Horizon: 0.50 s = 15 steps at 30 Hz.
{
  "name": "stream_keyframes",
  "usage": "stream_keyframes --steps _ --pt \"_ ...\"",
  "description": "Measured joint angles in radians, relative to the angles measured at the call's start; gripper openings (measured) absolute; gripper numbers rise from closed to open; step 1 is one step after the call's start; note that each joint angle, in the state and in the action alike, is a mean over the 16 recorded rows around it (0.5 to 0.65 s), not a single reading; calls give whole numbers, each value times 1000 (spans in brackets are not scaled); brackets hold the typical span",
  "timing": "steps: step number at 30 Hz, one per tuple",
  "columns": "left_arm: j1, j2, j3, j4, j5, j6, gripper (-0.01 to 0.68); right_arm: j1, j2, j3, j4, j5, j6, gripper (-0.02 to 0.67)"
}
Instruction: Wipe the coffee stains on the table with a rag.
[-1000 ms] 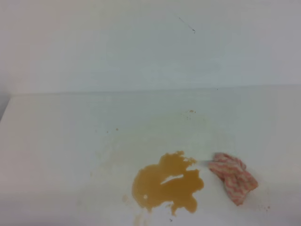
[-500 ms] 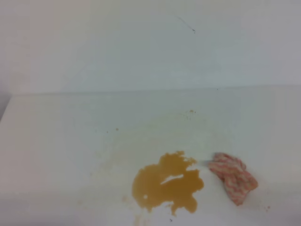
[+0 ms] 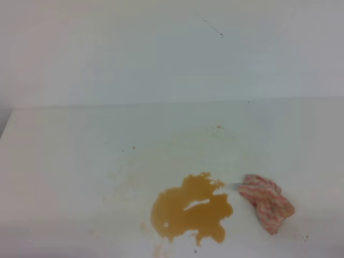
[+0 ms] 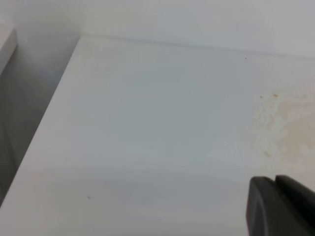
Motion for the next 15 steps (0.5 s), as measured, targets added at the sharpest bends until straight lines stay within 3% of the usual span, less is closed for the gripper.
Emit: stream_keyframes --steps 15 --pt "0 0 0 0 -3 0 1 0 0 -6 0 1 0 -3"
